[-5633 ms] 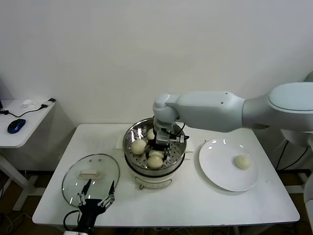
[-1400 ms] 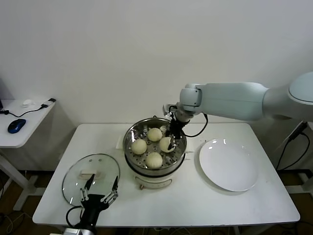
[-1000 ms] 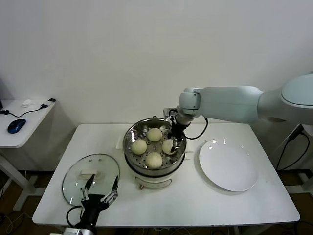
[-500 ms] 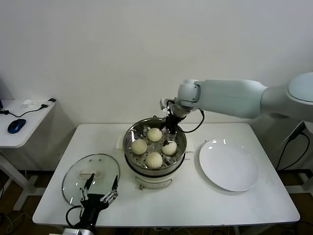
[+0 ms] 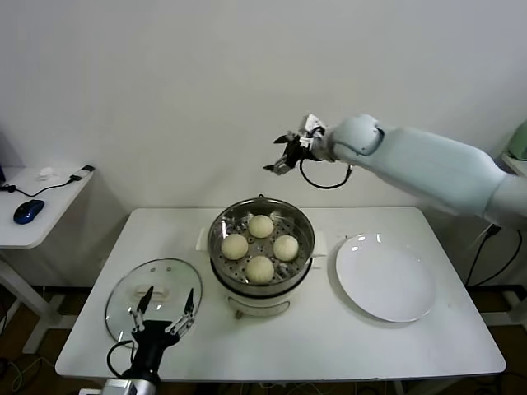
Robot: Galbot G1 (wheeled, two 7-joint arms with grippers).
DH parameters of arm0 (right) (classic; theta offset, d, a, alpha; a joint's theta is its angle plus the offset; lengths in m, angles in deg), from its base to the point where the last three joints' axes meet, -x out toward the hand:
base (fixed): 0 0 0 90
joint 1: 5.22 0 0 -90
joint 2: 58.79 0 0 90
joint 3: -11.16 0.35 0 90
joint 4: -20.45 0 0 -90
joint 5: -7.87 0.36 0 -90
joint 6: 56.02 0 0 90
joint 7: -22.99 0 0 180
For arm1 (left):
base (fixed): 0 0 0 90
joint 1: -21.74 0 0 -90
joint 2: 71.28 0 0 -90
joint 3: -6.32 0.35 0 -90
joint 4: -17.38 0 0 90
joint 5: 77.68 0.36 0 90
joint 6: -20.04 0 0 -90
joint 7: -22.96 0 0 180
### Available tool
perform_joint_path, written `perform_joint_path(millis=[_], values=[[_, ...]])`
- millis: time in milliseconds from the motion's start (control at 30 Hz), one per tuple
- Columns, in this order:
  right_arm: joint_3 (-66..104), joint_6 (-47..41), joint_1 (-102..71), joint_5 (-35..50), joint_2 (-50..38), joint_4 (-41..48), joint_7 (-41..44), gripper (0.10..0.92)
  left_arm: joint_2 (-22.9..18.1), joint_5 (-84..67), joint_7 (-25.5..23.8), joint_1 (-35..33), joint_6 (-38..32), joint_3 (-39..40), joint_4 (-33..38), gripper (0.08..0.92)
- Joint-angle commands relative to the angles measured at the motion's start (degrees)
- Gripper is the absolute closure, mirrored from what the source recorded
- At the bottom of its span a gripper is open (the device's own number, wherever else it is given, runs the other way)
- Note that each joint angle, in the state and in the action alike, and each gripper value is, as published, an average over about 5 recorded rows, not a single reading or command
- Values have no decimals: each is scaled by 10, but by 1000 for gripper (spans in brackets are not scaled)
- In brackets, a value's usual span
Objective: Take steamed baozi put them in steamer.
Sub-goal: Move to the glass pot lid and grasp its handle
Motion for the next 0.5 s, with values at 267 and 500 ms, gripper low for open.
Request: perform_joint_path(millis=[267, 500], values=[[858, 172, -907, -198, -143, -219, -200, 203, 22, 92, 13, 46, -44, -20, -55, 177], [979, 296, -1042, -237, 24, -193, -152, 203, 32, 111, 39, 61, -59, -29, -85, 177]])
